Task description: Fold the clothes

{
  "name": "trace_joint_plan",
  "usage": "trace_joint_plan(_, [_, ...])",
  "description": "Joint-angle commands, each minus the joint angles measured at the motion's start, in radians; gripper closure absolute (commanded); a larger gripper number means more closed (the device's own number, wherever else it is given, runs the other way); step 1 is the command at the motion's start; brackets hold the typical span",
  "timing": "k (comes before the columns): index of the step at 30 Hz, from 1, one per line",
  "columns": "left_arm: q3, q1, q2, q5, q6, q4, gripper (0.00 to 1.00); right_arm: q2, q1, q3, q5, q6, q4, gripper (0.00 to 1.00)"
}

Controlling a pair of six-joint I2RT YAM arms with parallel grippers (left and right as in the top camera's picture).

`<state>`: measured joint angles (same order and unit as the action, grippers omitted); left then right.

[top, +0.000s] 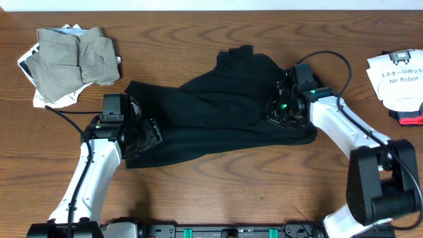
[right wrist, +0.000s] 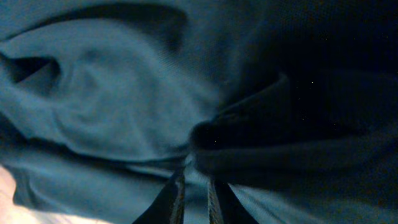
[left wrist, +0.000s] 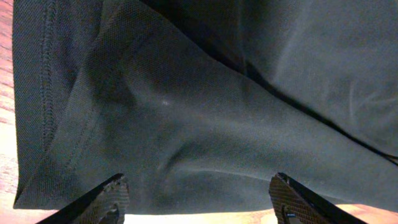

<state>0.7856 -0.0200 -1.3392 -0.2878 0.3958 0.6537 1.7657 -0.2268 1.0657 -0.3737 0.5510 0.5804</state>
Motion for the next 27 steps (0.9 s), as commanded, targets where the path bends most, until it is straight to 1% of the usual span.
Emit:
trace_joint_plan(1, [0.004,-0.007,-0.006,0.008,0.008,0.003,0.26,0.035,-0.005,0.0,0.005,0.04,-0.014,0.84])
trace_joint_plan(6, [0.004,-0.007,-0.006,0.008,0.008,0.003,0.25,0.048,-0.006,0.0,0.04,0.041,-0.022,0.78])
trace_joint_plan(10, [0.004,-0.007,-0.006,0.008,0.008,0.003,0.25,0.047,-0.006,0.0,0.086,0.079,-0.023,0.77])
trace_joint_plan(17, [0.004,-0.007,-0.006,0.008,0.005,0.003,0.26,0.045,-0.006,0.017,0.144,0.084,-0.006,0.75])
trace_joint_plan(18, [0.004,-0.007,-0.006,0.008,0.005,0.003,0.25,0.045,-0.007,0.021,0.15,0.084,-0.005,0.74])
trace_joint_plan(22, [0.004,-0.007,-0.006,0.008,0.005,0.003,0.26,0.045,-0.008,0.023,0.181,0.084,-0.009,0.64])
trace_joint_plan(27, [0.004,-0.007,-0.006,0.008,0.005,0.002,0.26,0.045,-0.01,0.023,0.19,0.084,-0.033,0.59])
